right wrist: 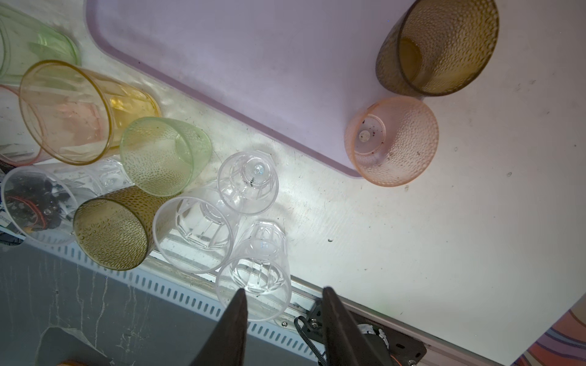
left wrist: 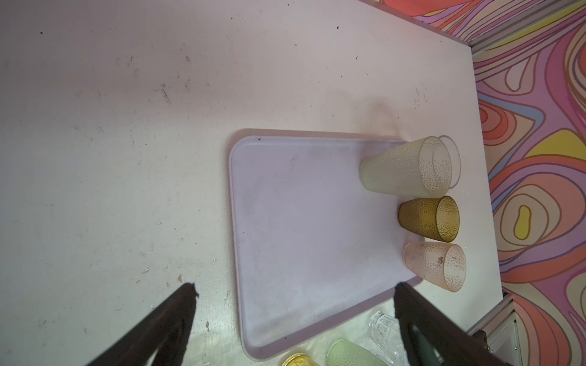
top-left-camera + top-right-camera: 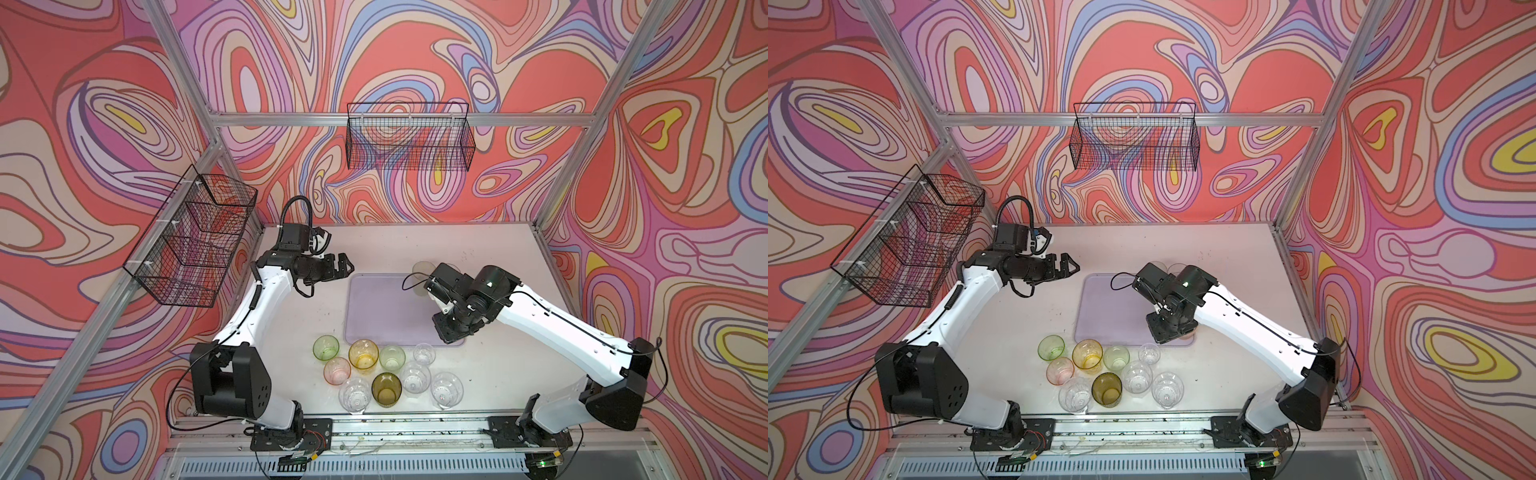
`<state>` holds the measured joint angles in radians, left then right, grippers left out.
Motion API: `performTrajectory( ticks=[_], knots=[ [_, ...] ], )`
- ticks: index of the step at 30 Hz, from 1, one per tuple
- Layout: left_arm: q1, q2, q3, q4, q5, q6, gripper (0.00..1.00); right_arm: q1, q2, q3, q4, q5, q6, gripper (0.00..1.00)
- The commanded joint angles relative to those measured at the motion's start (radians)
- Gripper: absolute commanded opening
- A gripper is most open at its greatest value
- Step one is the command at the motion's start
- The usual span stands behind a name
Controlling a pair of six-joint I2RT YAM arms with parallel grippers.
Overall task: Place the glasses into the tray
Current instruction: Pick up the glass from the bottom-center of the table.
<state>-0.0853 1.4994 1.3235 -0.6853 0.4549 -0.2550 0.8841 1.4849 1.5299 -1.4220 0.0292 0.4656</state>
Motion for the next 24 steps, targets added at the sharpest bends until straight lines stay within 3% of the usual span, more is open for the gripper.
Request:
performTrajectory(
  ticks=[1,5,9,15,24],
  knots=[
    [-0.004,-0.001,0.029,-0.029,-0.035,0.032,1.0,0.017,-0.012,-0.011,0.055,-0.007,0.04,0.4],
    [-0.004,0.032,0.025,-0.019,-0.022,0.035,1.0,0.016,0.022,0.007,0.098,-0.014,0.024,0.41],
    [-0.004,0.081,0.042,-0.035,0.032,0.028,1.0,0.017,0.097,0.103,0.063,-0.025,-0.002,0.41],
    [-0.004,0.08,0.04,-0.052,0.023,0.034,1.0,0.016,0.214,0.233,-0.015,0.004,-0.057,0.43],
    [-0.005,0.056,0.048,-0.109,0.011,0.05,1.0,0.013,0.222,0.172,0.032,-0.044,-0.033,0.43]
  ],
)
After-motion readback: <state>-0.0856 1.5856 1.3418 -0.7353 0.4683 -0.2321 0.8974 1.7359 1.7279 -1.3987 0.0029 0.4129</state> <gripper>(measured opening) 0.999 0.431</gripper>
